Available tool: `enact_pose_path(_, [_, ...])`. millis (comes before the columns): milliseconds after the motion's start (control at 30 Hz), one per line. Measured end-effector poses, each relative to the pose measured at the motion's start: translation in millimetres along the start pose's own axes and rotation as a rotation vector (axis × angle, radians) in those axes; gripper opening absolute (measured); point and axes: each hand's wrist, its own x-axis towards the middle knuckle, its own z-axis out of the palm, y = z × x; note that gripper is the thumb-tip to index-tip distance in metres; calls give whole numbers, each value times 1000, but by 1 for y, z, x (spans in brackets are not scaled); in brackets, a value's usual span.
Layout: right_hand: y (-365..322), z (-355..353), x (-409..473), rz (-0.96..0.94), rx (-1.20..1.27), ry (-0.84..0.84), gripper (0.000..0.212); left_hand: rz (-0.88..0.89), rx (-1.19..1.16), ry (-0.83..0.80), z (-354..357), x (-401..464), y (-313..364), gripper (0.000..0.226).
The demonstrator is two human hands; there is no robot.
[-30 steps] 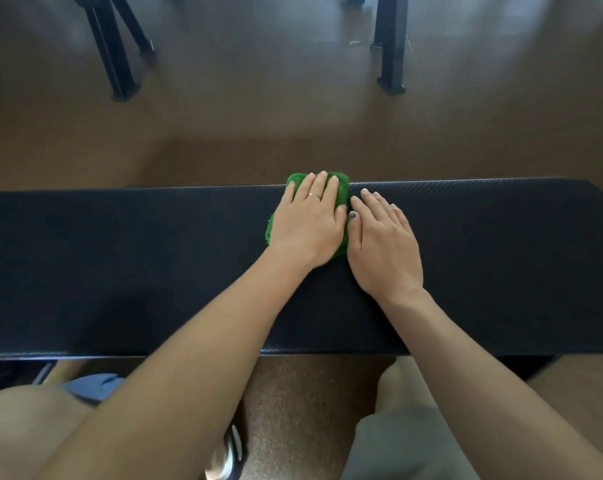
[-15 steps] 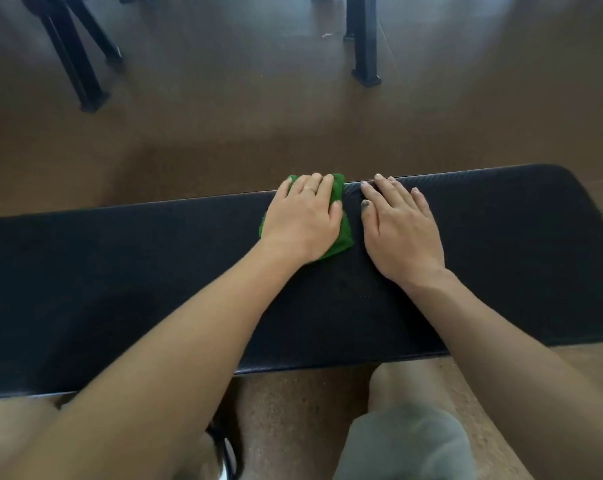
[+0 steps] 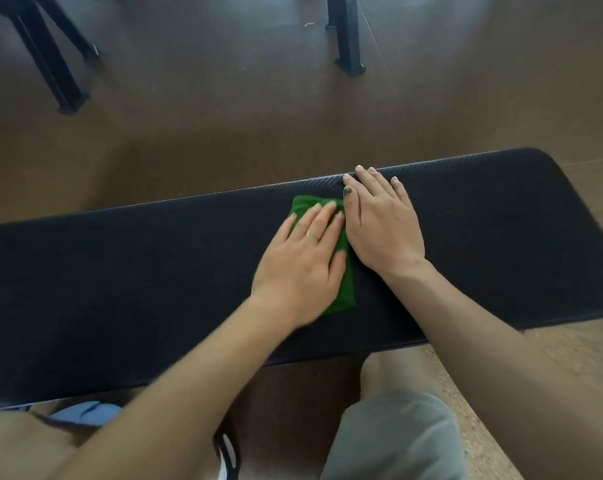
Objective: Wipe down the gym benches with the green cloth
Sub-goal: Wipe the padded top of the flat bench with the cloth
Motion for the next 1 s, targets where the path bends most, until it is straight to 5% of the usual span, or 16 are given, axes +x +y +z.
enact_pose_path(167, [0,-5,0,19,27,-33,62,-72,-65,-1,-2,60,-6,60])
enact_pose_path(433, [0,-5,-10,1,-26,-75,53,-26,-31,81,21,-121,-1,55])
enact_pose_path(700, [-25,-9,-71,-32,-30,-95,56,-226,-107,128,12,-33,-3,55])
enact_pose_path(1000, [-24,-8,-71,-15,17,-48,51,-22,27,216,38,-160,-28,54])
